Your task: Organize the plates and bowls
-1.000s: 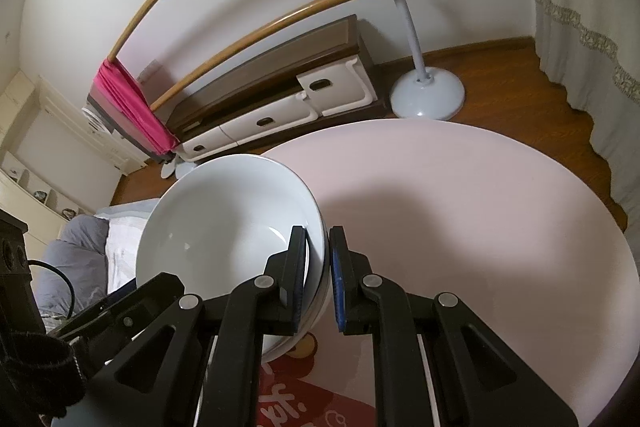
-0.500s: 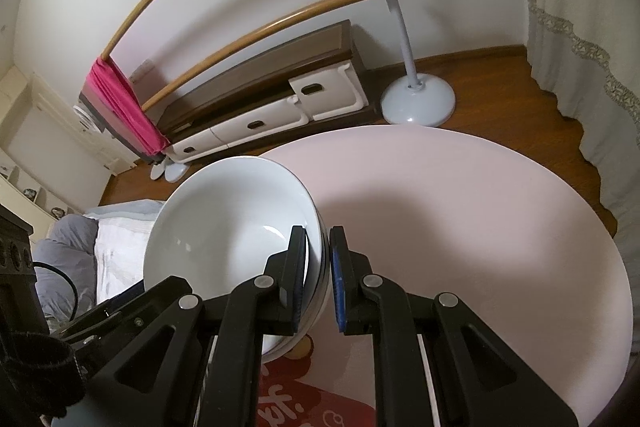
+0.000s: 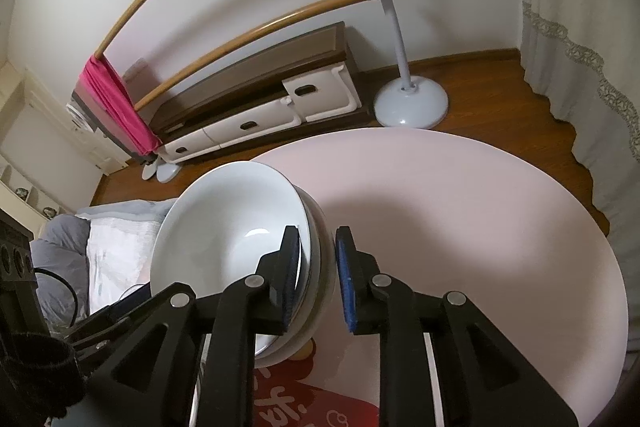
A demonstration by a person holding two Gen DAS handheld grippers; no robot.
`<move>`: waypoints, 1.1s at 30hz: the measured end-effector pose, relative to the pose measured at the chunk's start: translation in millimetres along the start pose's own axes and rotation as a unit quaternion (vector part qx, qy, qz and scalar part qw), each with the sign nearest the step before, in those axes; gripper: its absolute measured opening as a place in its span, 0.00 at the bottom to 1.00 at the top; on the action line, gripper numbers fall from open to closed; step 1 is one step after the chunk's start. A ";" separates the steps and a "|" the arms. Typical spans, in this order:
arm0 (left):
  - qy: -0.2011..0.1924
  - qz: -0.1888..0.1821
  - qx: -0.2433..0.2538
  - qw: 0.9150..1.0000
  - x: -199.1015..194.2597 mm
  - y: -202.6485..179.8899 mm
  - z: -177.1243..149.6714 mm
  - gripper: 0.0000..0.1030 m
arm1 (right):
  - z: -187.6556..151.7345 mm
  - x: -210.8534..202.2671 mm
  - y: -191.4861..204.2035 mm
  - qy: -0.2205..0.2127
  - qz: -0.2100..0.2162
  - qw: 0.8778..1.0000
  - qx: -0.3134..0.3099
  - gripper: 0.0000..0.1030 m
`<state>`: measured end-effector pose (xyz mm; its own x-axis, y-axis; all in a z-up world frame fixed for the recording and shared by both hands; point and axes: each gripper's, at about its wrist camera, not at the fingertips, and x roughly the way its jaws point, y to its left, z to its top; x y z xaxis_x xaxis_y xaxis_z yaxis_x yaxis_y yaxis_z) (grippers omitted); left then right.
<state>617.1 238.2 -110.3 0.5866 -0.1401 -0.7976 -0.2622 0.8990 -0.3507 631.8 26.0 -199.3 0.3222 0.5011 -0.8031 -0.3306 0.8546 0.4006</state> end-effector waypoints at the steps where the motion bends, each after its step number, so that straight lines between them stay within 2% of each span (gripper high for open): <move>1: 0.000 0.001 0.000 1.000 -0.1 0.1 -0.1 0.57 | 0.3 -0.1 0.1 0.000 0.000 1.000 0.000 0.19; 6: 0.003 0.002 -0.002 1.000 0.2 -2.1 -1.2 0.57 | -0.6 -1.5 1.4 0.001 0.000 1.000 0.003 0.23; 21: -0.002 0.000 -0.006 1.000 -13.2 -3.9 -8.6 0.57 | -4.0 -16.7 7.4 0.003 0.007 1.000 0.001 0.23; 27: -0.016 0.004 0.005 1.000 -34.4 -6.6 -25.1 0.57 | -17.8 -37.8 13.9 -0.004 0.012 1.000 -0.010 0.24; 33: -0.035 0.009 0.008 0.999 -64.3 -6.3 -55.9 0.57 | -40.7 -66.4 23.9 -0.011 0.015 1.000 -0.025 0.24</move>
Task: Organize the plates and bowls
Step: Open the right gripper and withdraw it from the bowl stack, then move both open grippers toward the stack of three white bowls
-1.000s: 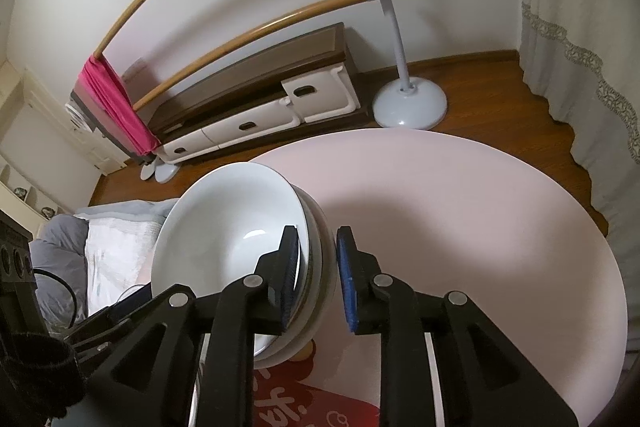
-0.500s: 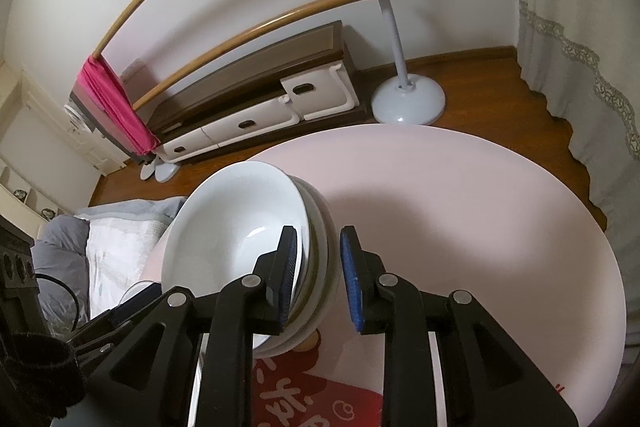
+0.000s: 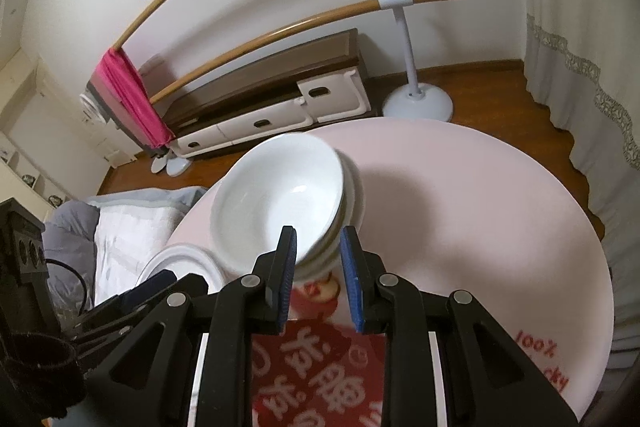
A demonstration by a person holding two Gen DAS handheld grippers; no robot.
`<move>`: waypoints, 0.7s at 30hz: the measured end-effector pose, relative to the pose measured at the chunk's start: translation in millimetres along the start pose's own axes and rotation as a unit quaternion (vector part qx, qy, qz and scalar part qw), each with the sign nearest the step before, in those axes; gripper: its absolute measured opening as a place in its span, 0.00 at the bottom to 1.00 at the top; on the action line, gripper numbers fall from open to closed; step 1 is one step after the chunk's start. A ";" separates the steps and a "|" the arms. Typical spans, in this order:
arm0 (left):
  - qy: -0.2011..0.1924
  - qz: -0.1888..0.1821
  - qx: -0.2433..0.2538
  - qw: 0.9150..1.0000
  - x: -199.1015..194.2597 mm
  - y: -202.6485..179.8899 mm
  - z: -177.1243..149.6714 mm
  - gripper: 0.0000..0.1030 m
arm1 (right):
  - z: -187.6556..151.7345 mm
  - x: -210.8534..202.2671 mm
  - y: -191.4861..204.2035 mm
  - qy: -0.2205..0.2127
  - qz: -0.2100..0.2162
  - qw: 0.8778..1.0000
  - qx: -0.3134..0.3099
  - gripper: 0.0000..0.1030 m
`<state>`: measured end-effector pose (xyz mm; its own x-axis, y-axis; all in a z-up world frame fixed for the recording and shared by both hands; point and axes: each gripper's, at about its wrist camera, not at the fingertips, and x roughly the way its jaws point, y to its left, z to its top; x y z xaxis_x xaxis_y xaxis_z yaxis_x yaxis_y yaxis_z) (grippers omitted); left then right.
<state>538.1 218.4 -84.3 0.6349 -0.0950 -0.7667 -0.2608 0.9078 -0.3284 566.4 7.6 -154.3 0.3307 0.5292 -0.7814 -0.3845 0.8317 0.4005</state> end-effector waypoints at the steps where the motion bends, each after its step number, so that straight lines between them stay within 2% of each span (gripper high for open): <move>1: -0.004 0.001 0.002 1.000 -5.8 -0.5 -5.9 0.57 | -3.2 -4.2 1.6 -0.001 0.001 1.000 -0.002 0.24; 6: -0.028 -0.011 0.006 1.000 -41.8 -4.1 -39.4 0.57 | -30.0 -33.4 10.3 -0.008 0.010 1.000 -0.015 0.26; 15: -0.085 0.025 0.040 0.995 -98.5 -26.9 -112.6 0.60 | -87.7 -85.2 19.4 -0.015 0.023 0.999 -0.043 0.32; 19: -0.086 0.019 0.053 0.995 -114.2 -34.5 -146.0 0.65 | -114.8 -101.7 15.6 -0.014 0.022 0.999 -0.046 0.32; 21: -0.082 0.015 0.060 0.995 -120.4 -38.5 -161.0 0.66 | -126.6 -108.2 14.1 -0.009 0.017 0.999 -0.047 0.40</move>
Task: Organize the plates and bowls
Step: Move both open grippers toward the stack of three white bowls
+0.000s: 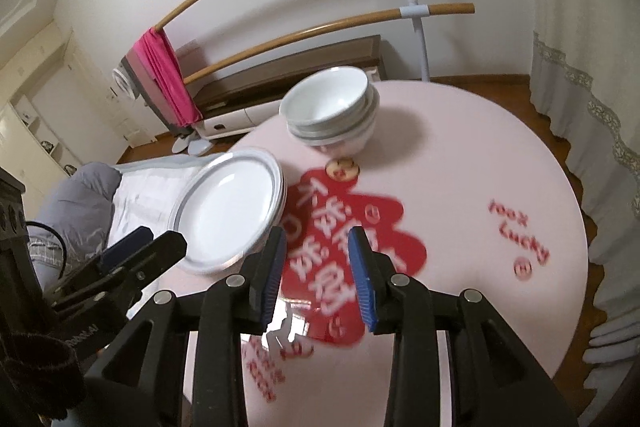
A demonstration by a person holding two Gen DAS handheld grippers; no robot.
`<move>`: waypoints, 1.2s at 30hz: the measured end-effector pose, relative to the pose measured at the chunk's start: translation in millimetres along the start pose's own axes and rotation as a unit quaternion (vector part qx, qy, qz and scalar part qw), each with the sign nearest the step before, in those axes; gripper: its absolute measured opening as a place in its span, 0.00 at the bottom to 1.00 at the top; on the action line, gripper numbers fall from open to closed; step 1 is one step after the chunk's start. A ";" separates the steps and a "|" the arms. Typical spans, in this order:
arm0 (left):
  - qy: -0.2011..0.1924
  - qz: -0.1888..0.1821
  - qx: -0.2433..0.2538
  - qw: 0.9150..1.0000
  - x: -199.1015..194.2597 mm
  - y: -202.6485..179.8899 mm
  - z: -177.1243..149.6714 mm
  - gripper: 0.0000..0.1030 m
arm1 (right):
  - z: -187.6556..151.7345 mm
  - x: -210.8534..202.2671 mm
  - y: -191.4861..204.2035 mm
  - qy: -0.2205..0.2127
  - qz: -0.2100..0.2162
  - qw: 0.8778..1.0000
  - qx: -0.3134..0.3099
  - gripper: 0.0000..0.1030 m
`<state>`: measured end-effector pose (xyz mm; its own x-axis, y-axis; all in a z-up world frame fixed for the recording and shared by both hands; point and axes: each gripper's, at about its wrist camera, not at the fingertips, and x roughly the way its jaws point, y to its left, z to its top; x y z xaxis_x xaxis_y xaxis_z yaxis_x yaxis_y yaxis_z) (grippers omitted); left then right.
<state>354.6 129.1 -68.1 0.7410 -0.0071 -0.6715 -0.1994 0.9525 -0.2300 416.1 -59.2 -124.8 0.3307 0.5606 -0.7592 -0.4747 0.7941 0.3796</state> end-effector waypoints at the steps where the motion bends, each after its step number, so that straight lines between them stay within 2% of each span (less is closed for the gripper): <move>1: -0.001 -0.001 0.002 1.000 -2.9 -1.4 -3.2 0.67 | -8.0 -4.8 0.6 0.000 -0.002 1.000 -0.003 0.48; 6: 0.000 0.001 0.012 1.000 -27.4 -4.7 -24.6 0.73 | -28.9 -20.6 3.5 0.005 -0.011 1.000 -0.011 0.55; 8: -0.002 0.008 0.016 1.000 -36.8 -6.2 -31.2 0.76 | -34.7 -25.7 3.1 0.004 -0.016 1.000 -0.016 0.70; 13: 0.003 0.024 0.026 0.999 -47.4 -7.7 -40.7 0.86 | -40.9 -31.4 2.9 0.008 -0.017 1.000 -0.021 0.70; 18: 0.009 0.038 0.028 0.999 -48.7 -5.1 -36.8 0.87 | -35.6 -28.9 -1.4 0.014 -0.027 0.999 -0.028 0.71; 26: 0.020 0.029 0.034 0.999 -28.9 -4.3 -2.2 0.87 | -7.0 -17.3 -13.8 0.026 -0.039 0.998 -0.033 0.71; 36: 0.058 -0.004 0.043 0.997 30.9 14.1 64.9 0.87 | 53.9 18.8 -36.8 0.040 -0.049 0.998 -0.026 0.71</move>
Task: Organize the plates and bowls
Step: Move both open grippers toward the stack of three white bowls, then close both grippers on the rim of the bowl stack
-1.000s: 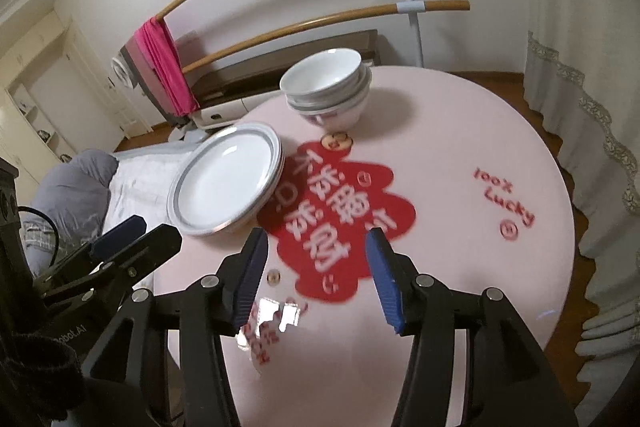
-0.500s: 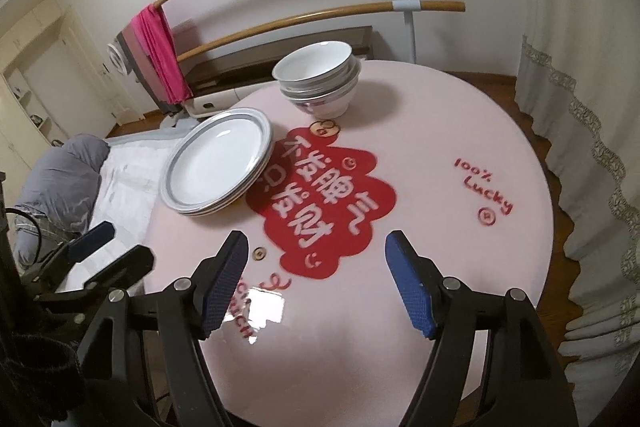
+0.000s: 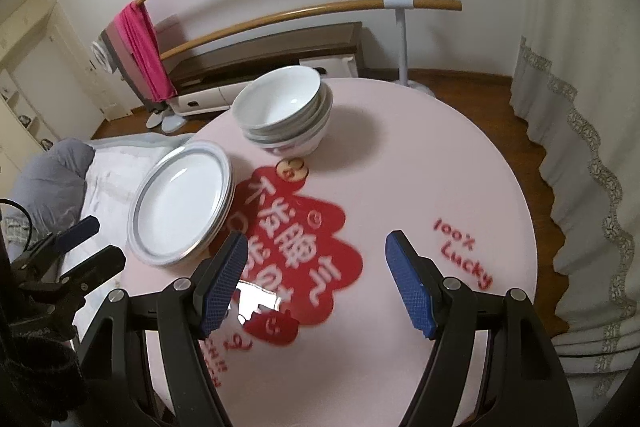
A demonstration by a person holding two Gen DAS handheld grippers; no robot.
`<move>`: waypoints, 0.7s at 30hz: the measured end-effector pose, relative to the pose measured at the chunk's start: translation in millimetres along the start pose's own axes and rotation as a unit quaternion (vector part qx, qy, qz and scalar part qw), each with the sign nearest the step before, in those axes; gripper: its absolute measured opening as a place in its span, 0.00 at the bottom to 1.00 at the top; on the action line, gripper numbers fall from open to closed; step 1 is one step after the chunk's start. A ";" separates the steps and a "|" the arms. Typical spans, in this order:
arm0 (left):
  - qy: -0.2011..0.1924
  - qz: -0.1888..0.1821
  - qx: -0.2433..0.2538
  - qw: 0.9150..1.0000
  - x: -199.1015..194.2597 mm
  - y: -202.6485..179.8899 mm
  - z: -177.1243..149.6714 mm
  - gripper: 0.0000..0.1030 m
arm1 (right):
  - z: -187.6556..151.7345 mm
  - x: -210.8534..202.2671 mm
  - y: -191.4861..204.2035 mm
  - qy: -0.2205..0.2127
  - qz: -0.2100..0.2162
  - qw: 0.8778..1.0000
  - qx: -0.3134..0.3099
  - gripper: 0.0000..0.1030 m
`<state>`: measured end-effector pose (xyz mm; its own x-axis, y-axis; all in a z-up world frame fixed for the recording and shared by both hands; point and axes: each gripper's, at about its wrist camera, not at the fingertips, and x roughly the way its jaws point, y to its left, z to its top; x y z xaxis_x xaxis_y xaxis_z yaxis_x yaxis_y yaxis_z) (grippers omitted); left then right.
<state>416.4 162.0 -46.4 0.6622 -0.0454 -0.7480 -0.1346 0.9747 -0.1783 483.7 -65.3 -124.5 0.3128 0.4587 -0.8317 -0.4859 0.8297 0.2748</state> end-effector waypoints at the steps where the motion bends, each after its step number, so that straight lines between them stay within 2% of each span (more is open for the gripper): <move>1: 0.006 -0.001 0.000 1.000 5.7 2.7 6.9 0.87 | 4.7 4.3 -1.0 0.001 0.000 1.000 0.001 0.71; 4: 0.009 0.003 0.009 1.000 22.6 7.8 29.2 0.87 | 20.2 21.8 -4.1 0.014 0.012 1.000 0.009 0.71; 8: 0.022 -0.018 0.003 1.000 47.0 16.8 54.7 0.87 | 38.2 46.3 -4.2 0.023 0.012 1.000 0.010 0.71; 14: 0.032 -0.006 0.004 0.999 82.3 28.0 88.1 0.87 | 62.1 70.4 -9.1 0.025 0.021 0.999 0.025 0.71; 21: 0.028 0.020 0.040 0.999 113.7 14.4 116.5 0.87 | 85.1 84.2 -14.0 0.022 0.017 0.999 0.031 0.71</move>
<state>575.6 196.4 -59.5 0.6150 -0.0167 -0.7883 -0.0995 0.9901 -0.0985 586.3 -11.2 -157.4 0.2601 0.4727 -0.8420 -0.4440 0.8329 0.3304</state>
